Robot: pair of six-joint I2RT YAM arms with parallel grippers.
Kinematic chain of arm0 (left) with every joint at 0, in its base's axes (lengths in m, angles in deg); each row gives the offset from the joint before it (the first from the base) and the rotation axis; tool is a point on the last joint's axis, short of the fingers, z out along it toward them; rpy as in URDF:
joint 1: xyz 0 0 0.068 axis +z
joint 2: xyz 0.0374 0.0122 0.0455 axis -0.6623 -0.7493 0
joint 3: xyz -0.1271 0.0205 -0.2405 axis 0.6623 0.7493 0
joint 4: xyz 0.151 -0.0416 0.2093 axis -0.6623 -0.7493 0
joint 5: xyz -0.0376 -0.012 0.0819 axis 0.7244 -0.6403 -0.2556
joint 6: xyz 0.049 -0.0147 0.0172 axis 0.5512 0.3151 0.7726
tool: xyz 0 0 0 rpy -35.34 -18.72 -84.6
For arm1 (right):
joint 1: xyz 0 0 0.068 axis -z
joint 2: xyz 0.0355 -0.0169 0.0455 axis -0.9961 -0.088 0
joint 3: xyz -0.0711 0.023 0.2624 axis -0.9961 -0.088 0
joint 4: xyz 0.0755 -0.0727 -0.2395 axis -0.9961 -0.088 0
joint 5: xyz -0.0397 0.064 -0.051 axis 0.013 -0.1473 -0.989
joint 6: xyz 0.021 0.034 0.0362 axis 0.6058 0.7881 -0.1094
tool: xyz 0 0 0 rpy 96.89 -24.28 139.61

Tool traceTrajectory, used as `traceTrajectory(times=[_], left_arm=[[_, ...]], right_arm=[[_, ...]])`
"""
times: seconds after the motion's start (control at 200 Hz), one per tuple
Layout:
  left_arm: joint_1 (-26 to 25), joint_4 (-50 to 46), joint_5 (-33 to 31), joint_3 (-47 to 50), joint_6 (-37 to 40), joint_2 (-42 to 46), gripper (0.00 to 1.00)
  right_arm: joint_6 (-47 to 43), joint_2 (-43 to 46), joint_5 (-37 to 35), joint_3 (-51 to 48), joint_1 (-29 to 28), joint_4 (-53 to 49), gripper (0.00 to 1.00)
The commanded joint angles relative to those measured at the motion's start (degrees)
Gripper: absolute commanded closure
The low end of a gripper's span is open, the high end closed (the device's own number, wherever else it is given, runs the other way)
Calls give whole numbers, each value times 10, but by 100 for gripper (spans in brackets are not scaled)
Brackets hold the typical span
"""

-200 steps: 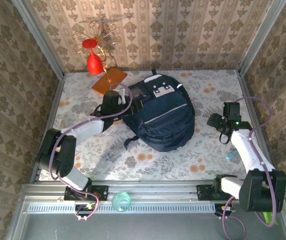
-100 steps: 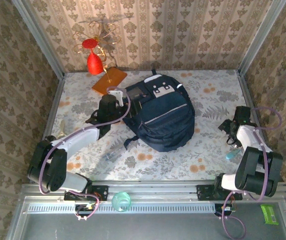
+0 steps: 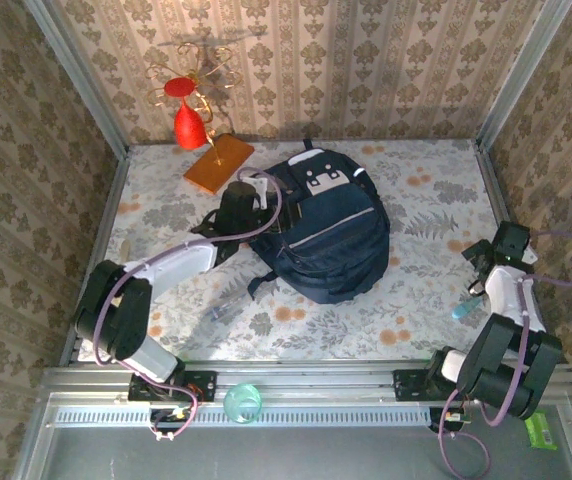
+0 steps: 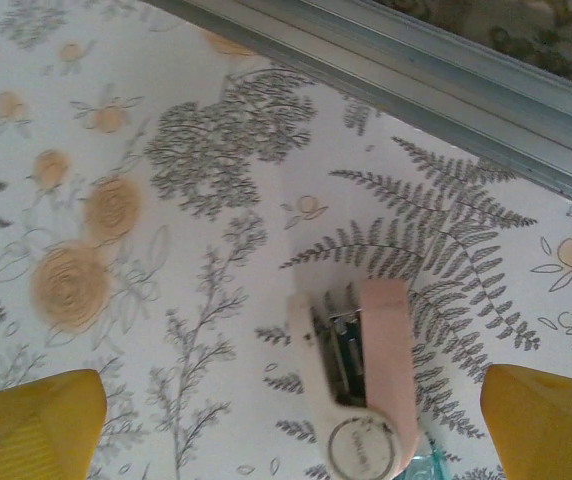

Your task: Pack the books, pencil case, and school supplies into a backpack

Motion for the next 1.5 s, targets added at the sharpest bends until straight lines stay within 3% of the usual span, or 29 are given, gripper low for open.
traceTrajectory(times=[0.0, 0.325, 0.575, 0.83, 1.12, 1.33, 1.495], left_arm=[[-4, -19, 23, -26, -11, -7, 38], [6, -15, 29, -9, -9, 10, 38], [20, -3, 32, 22, -15, 32, 38], [26, -9, 31, 38, -14, 52, 37], [24, -43, -4, 37, 10, 75, 37], [-34, -101, -98, 7, 182, 102, 34], [-74, -138, -111, -36, 265, 81, 32]], right_arm=[[18, -21, 16, -9, 9, 3, 3], [12, -83, 53, -24, 25, 51, 19], [4, -132, 84, -12, 25, 69, 41], [-11, -111, 107, -7, 8, 70, 48], [-34, -11, 109, 17, -102, 75, 52], [-74, 39, 156, 46, -219, 68, 56], [-76, 39, 240, 55, -263, 56, 59]])
